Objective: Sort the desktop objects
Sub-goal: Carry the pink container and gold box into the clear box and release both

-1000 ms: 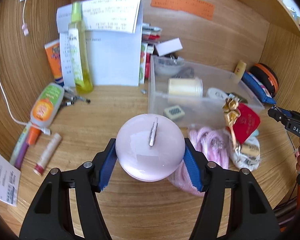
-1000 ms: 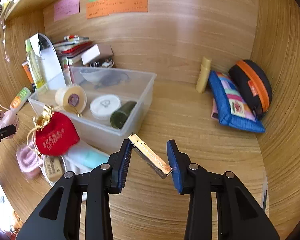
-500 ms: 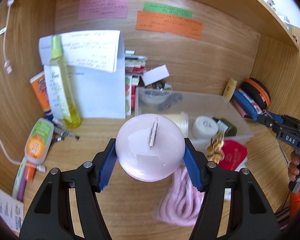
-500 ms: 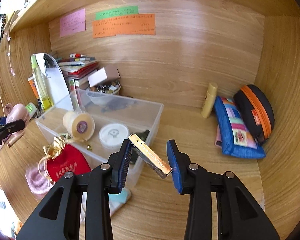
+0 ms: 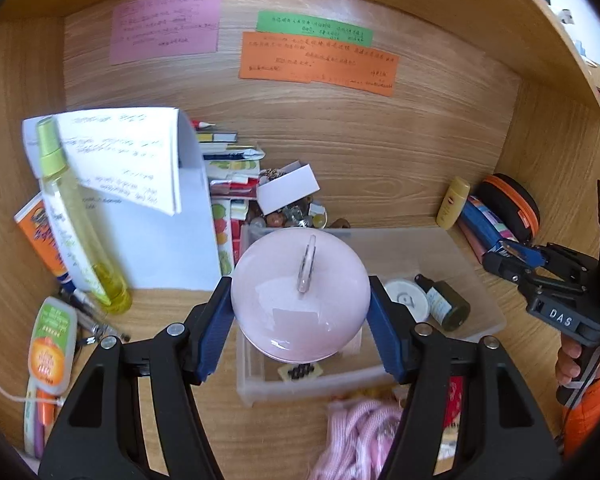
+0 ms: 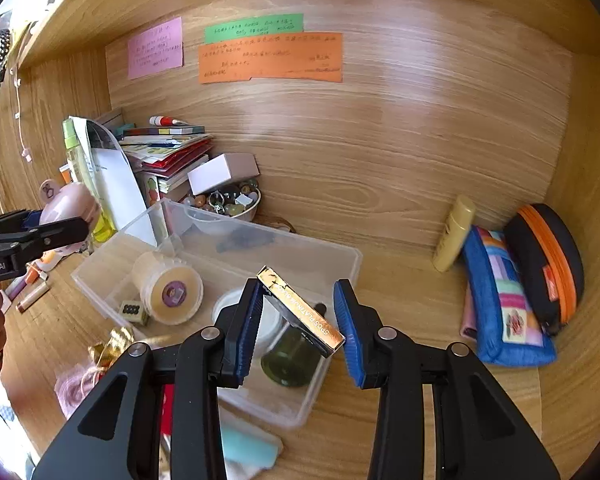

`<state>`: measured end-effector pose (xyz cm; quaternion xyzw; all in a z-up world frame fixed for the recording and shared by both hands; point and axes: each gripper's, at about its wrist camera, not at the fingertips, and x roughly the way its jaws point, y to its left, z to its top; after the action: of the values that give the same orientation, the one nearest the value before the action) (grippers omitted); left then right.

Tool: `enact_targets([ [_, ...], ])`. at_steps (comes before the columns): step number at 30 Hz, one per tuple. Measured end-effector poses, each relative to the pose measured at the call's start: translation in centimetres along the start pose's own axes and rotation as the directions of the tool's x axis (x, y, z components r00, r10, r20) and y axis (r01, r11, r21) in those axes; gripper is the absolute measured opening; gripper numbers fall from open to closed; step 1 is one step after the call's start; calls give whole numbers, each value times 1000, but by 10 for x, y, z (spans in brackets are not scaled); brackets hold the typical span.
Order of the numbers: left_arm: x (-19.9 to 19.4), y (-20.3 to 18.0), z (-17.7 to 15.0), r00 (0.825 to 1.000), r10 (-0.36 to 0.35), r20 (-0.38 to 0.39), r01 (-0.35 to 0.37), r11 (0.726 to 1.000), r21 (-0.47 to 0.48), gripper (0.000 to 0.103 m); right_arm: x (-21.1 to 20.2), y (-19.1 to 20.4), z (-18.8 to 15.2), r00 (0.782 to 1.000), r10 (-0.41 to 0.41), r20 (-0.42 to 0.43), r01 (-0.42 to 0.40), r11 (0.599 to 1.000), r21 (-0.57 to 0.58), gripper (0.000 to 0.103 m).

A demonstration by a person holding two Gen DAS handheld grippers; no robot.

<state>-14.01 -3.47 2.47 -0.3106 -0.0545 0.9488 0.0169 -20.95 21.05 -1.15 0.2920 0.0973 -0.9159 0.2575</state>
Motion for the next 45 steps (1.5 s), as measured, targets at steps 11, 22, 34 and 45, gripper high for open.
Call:
enact_targets([
  [11,55,-4,24,996,-37,-78,38,999,8,63,47,2,21,998,-14,-53,13,1000,-21,34],
  [22,97,-5,23,982,-36,-187,42,999,27,63,93,3,23,983,-69,-169,47,991,-128,34],
  [34,125,-9,16,956,-34,-291,50,998,49,63,118,6,17,962,-105,-253,53,978,-204,34],
  [45,130,-14,15,946,-21,-323,50,995,82,63,131,13,16,938,-110,-329,25,967,-253,34],
])
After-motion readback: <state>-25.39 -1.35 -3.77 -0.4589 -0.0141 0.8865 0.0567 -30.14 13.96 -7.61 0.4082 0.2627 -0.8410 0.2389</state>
